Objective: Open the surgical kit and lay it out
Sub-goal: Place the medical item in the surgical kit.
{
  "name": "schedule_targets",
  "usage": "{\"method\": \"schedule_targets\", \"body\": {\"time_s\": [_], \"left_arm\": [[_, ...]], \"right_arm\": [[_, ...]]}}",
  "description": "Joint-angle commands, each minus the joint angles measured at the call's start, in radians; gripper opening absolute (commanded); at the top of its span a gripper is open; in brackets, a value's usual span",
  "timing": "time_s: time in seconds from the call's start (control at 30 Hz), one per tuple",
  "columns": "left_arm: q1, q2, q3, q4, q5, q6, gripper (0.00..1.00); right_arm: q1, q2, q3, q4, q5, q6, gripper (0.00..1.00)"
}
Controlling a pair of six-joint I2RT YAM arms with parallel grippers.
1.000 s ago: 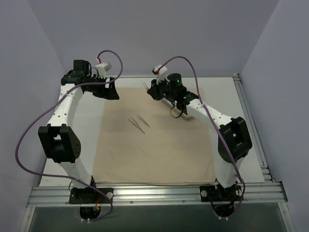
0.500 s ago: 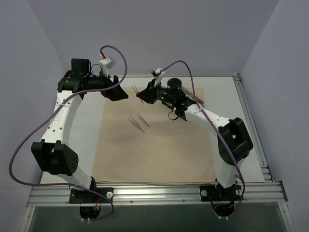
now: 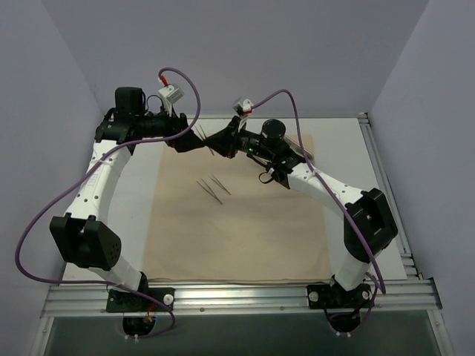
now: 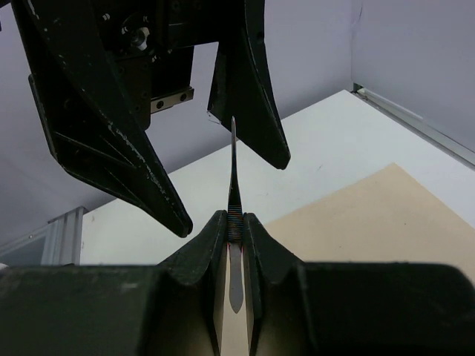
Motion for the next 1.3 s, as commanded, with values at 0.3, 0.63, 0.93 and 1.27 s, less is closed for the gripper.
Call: {"method": "schedule_targets", "body": {"time_s": [0.3, 0.63, 0.93, 1.27], "left_arm": [[-0.007, -0.056, -0.037, 0.137, 0.114, -0.081, 0.67], [0.005, -0.045, -0.051, 0.218, 0.115, -0.176, 0.55], [0.014, -0.05, -0.065, 0.244, 0.143, -0.192, 0.49], [0.011, -0.045, -0.074, 0.299, 0.149, -0.233, 0.48]], "right_arm": [[0.016, -0.028, -0.003, 0.115, -0.055, 0.052, 0.0], [0.016, -0.022, -0.009, 0.137, -0.098, 0.063, 0.0], [0.005, -0.01, -0.001, 0.148, -0.116, 0.077, 0.0], [0.0, 0.023, 0.008, 0.211, -0.15, 0.146, 0.0]]}}
